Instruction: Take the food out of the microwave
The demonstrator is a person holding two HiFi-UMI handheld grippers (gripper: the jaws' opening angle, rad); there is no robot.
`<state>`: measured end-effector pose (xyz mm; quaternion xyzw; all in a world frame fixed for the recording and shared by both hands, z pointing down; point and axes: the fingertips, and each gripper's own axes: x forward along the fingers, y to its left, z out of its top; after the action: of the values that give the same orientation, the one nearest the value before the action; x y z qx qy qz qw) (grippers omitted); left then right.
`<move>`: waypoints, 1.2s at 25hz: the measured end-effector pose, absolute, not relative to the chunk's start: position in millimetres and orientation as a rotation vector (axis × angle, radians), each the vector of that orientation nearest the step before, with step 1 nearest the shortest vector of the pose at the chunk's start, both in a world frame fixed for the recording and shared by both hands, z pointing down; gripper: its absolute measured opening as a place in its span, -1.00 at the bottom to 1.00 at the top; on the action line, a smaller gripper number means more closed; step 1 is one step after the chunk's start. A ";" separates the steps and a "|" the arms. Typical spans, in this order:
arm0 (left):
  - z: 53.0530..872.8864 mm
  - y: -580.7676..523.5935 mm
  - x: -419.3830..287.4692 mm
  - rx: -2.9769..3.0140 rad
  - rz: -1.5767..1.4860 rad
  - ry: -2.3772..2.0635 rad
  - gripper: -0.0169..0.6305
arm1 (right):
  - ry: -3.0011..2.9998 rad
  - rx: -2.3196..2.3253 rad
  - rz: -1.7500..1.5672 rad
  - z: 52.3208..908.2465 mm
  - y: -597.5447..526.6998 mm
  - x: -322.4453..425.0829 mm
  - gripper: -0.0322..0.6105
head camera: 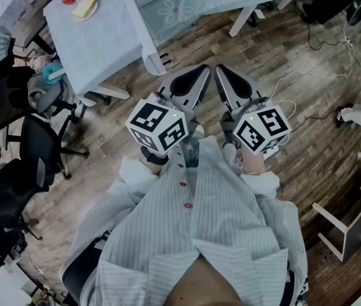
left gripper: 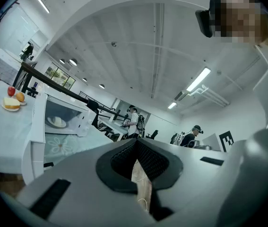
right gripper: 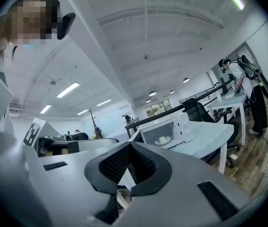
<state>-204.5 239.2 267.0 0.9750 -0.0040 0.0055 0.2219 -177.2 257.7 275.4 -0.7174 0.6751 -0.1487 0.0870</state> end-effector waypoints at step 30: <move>276.3 269.6 -166.9 2.705 0.022 -0.106 -0.92 | 2.020 -2.086 -0.453 285.7 299.4 -140.6 -0.80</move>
<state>-166.9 269.6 276.3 0.9757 -0.0384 0.0079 0.2157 -140.6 299.4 285.7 -0.7060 0.6839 -0.1534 0.1012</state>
